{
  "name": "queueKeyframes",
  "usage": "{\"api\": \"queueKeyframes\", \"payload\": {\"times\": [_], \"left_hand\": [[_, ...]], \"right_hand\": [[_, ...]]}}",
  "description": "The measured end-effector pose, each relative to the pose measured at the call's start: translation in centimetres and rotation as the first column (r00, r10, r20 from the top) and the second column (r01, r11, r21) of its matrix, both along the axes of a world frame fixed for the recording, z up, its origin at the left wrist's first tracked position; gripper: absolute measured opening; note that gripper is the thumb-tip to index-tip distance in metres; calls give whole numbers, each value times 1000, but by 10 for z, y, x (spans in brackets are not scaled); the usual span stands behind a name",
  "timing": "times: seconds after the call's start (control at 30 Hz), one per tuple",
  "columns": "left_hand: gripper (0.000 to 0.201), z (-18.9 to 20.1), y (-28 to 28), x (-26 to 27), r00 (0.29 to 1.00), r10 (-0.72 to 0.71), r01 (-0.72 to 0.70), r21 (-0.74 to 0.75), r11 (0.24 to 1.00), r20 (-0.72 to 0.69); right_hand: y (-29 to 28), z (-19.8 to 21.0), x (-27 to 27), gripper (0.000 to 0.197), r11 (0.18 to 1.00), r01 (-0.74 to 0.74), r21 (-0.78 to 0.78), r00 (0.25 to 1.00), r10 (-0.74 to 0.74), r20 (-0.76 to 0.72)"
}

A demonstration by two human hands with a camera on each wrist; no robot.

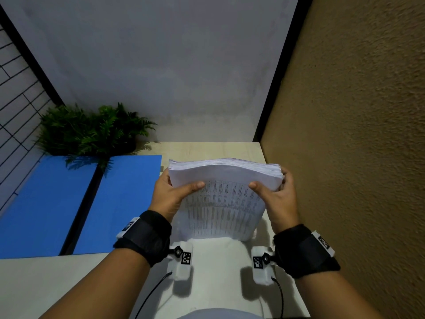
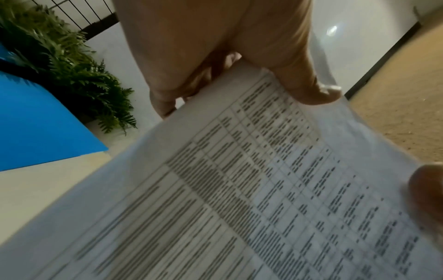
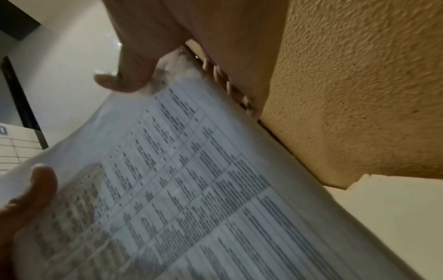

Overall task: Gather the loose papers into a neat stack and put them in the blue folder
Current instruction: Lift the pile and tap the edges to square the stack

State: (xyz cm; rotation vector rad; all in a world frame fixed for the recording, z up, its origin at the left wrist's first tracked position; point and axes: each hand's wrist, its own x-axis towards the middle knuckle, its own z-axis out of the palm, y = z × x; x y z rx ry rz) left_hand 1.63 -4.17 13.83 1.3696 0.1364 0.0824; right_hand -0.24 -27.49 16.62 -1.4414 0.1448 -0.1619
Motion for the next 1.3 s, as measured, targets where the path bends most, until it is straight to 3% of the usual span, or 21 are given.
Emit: {"api": "queueKeyframes", "payload": {"times": [0.07, 0.13, 0.33, 0.47, 0.6, 0.73, 0.87, 0.97, 1.1, 1.2, 1.3], "left_hand": [[96, -6, 0, -4, 999, -50, 50, -9, 999, -15], [84, -7, -4, -8, 995, -91, 91, -10, 996, -26], [76, -7, -7, -11, 995, -95, 95, -3, 996, -36], [76, -6, -10, -13, 992, -119, 119, 2, 993, -32], [78, -6, -11, -15, 993, -112, 113, 5, 994, -26], [82, -6, -13, -14, 994, -100, 99, -31, 995, -40], [83, -6, -15, -13, 994, -104, 102, -39, 994, -28], [84, -4, -15, -12, 995, -95, 95, -38, 995, -21], [71, -2, -15, -12, 997, -79, 78, -16, 997, -16], [54, 0, -12, -11, 997, -58, 58, -6, 998, -48], [57, 3, -10, -9, 996, -57, 58, 13, 998, -65]], "right_hand": [[2, -5, -7, 92, 998, -29, 50, 999, 28, 15], [8, -10, -12, 105, 997, -72, 21, 997, 71, 26], [13, -13, -11, 105, 1000, 1, -20, 1000, -1, 7], [19, -7, -16, 89, 987, -46, -156, 996, 58, 73], [16, -7, -11, 84, 1000, 1, -27, 998, 0, 66], [20, -6, -15, 74, 989, -63, -134, 993, 76, 93], [19, -13, -13, 75, 998, -57, -41, 997, 59, 57], [20, -14, -14, 68, 988, -93, -119, 993, 101, 65], [14, -17, -6, 87, 999, -26, -46, 1000, 26, 6], [15, -12, -6, 70, 992, -44, -118, 998, 48, 30], [11, -13, 0, 48, 997, 9, -79, 1000, -10, -22]]}}
